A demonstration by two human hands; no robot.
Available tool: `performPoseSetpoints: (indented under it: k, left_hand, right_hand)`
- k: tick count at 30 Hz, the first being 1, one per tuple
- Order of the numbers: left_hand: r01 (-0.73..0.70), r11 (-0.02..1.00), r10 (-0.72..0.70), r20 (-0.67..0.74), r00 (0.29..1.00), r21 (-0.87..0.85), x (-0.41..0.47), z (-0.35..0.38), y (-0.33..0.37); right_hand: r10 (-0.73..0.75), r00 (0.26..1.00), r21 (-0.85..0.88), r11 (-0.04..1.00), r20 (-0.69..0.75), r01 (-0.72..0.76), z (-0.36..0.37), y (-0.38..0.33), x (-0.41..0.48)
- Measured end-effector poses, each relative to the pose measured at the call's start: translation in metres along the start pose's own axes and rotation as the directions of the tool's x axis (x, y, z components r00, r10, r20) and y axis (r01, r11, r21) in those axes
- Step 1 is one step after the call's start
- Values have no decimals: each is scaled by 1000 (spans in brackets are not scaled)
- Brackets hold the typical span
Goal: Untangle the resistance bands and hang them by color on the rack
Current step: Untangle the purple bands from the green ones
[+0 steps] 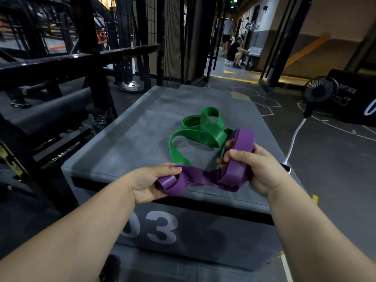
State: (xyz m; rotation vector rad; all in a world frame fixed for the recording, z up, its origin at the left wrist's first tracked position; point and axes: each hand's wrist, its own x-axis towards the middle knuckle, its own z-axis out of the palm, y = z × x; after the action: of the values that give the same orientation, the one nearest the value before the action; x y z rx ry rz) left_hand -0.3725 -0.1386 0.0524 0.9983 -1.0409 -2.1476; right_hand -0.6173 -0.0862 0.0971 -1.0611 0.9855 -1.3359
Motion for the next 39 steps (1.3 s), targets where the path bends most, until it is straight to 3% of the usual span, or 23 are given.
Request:
performPoseSetpoints:
  k: [7,12,18,24,28,33,35,39]
  left_hand:
    - [-133,987,133,8,991,84,2,12,0]
    - [-179,981,177,25,984,79,2,15,-2]
    - [-287,958,285,105,953,3,1,17,-3]
    - [-334,939,308,241,920,76,-6,15,-1]
    - [-375,906,349,155,924,196,-3,16,0]
    - [-404,836,402,86,911,372,0,13,3]
    - [-412,795,450,23,893,446,3,12,4]
    - [-347,552,578,-48,815,758,10,8,1]
  right_hand:
    - [168,976,-295,948,136,-122,19,19,-1]
    - [133,991,-453,884,6,-116,29,34,5]
    - [109,994,-378,919,-23,-109,30,34,5]
    - [94,994,-319,941,-61,-108,31,34,4]
    - [80,988,-296,948,-129,-115,28,33,6]
    - [48,988,-471,875,-144,-111,27,27,5]
    - [58,990,-460,881,-126,-110,25,23,5]
    - [86,993,-407,906,-86,-113,28,18,4]
